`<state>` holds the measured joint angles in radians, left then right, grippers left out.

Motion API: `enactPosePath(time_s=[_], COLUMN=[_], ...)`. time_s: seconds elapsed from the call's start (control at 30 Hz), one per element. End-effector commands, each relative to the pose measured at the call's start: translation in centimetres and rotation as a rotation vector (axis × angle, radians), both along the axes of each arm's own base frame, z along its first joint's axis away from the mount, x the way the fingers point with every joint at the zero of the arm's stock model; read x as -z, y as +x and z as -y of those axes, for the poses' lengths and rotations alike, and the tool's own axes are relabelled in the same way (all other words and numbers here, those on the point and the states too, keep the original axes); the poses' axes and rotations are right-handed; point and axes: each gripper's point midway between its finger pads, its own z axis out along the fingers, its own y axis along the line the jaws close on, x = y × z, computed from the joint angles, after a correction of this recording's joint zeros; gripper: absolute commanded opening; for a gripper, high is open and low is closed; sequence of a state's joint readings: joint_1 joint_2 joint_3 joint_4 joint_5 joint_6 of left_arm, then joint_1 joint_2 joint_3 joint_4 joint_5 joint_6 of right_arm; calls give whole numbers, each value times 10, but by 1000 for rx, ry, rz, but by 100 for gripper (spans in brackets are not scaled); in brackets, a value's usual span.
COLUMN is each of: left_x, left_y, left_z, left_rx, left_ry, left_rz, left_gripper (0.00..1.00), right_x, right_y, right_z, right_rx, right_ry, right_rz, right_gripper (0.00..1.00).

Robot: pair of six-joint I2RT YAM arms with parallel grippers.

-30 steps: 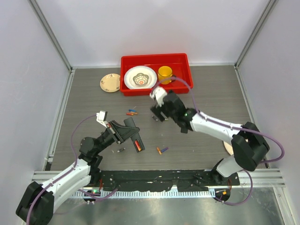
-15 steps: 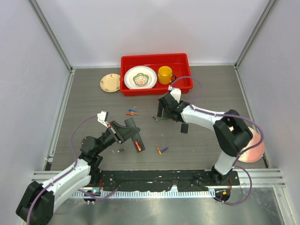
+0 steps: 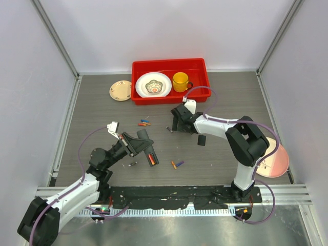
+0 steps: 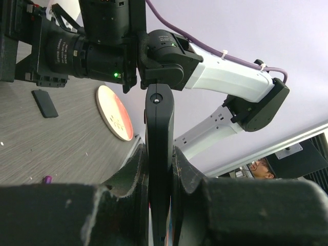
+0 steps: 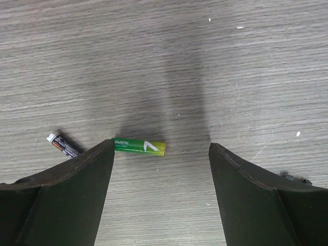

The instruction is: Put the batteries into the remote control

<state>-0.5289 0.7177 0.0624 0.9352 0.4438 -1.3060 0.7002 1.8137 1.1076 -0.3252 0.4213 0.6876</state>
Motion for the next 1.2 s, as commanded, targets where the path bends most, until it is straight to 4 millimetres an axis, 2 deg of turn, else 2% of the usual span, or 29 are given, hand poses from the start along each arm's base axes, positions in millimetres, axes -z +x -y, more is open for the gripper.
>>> enactPosePath(time_s=[0.0,0.27,0.67,1.17], left_x=[-7,-6,-8,-10], left_y=[1,3,-1,-5], left_z=[-1,-1,-2,-3], left_rx=[-13,-12,-9,-1], left_ry=[-10,-11,-15,-21], left_rz=[38,34,40,52], left_gripper=[0,0,0,0], right_x=[-15,-26,-15,-4], right_y=[13,10,10,7], right_z=[-10,-17,-21,-26], right_rx=[18,82,111,110], right_ry=[18,49,-38,-67], right_rz=[58,66,21,-8], right_gripper=[80,80,75,69])
